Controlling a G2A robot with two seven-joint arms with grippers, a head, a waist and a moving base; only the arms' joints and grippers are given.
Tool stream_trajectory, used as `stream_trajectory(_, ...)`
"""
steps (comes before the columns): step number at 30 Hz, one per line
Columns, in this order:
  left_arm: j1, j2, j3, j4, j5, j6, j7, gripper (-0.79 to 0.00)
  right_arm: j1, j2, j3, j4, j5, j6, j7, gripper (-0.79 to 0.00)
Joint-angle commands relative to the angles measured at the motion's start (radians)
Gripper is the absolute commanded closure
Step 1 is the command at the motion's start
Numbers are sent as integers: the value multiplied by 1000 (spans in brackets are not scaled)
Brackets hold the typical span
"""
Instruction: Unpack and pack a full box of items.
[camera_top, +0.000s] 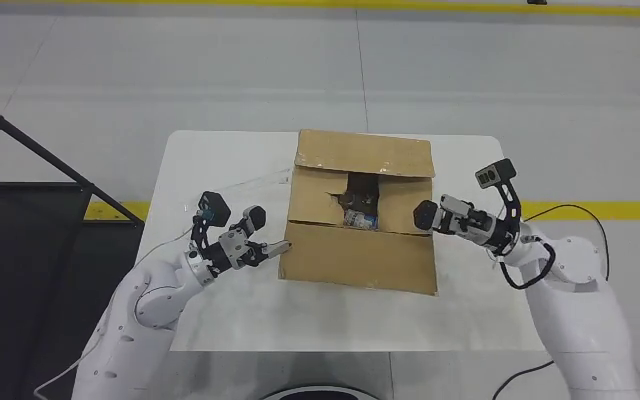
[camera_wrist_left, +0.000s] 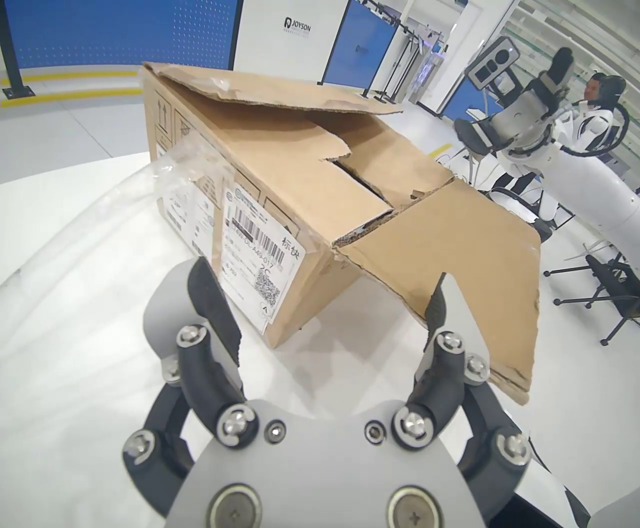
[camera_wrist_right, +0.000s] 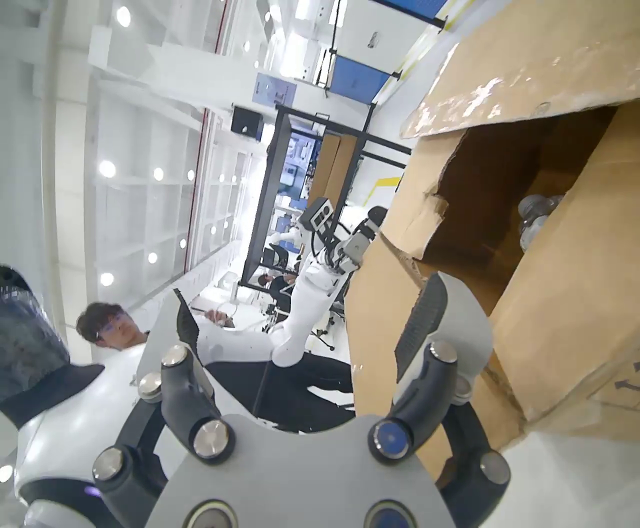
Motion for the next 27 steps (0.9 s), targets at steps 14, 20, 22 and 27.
stream_trajectory(14, 0, 0, 0, 0, 0, 0, 0, -785, 193, -41, -158, 178, -92, 109, -205, -785)
stream_trajectory(20, 0, 0, 0, 0, 0, 0, 0, -785, 268, -64, -203, 221, -116, 107, -342, -785)
stream_trajectory(22, 0, 0, 0, 0, 0, 0, 0, -785, 292, -73, -219, 234, -113, 104, -371, -785)
stream_trajectory(27, 0, 0, 0, 0, 0, 0, 0, -785, 375, -97, -259, 282, -126, 92, -454, -785)
